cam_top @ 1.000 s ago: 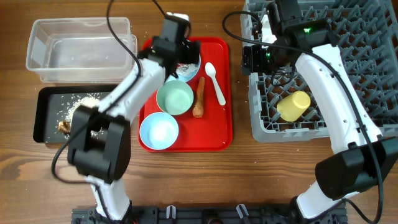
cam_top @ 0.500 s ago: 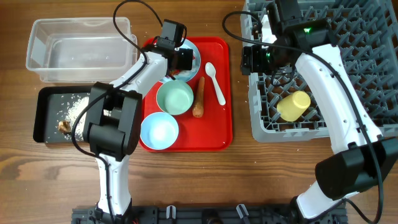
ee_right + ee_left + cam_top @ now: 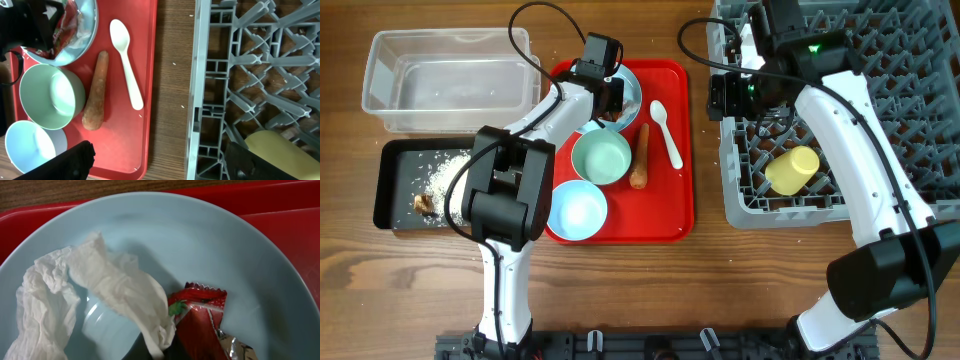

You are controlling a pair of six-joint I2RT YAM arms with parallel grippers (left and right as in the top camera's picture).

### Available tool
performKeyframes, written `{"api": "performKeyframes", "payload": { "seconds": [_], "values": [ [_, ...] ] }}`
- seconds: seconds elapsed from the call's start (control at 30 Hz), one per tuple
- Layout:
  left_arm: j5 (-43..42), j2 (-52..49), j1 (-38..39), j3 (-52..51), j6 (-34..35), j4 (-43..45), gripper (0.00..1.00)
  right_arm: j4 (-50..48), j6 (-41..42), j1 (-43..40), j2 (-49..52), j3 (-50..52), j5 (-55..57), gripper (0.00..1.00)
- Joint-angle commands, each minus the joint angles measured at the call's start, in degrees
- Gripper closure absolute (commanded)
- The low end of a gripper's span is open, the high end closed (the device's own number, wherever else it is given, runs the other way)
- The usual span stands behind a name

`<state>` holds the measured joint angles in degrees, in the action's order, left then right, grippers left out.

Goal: Sort waste into correct bins and load items into the dishwasher rack
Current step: 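Drop the red wrapper into the clear plastic bin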

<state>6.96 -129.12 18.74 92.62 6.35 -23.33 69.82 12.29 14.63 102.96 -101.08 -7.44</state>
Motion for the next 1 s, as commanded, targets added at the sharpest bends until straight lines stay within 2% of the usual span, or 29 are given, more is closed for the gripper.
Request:
{"api": "performKeyframes", "payload": {
  "seconds": [0.0,0.3,0.53,0.67,0.97],
  "values": [
    [1.2,-0.4,-0.5,-1.1,0.1,-1.4,0.96,0.1,-0.3,0.1,0.8,-0.5,0.6,0.13],
    [1.2,14.3,-1.1,-1.1,1.6,-0.9,0.96,0.1,-0.3,0.1,0.8,-0.5,0.6,0.13],
    [1.3,23.3,-5.1,-1.1,1.8,-0.9,0.96,0.1,-0.3,0.1,0.8,-0.5,0.6,0.13],
    [4.9,23.3,-11.9,-1.1,1.8,-0.4,0.96,0.1,-0.3,0.1,0.8,-0.5,0.6,0.13],
    [3.7,16.0,-27.0,-1.1,1.8,4.8,0.94,0.0,-0.2,0.1,0.8,-0.5,0.6,0.14]
  ]
}}
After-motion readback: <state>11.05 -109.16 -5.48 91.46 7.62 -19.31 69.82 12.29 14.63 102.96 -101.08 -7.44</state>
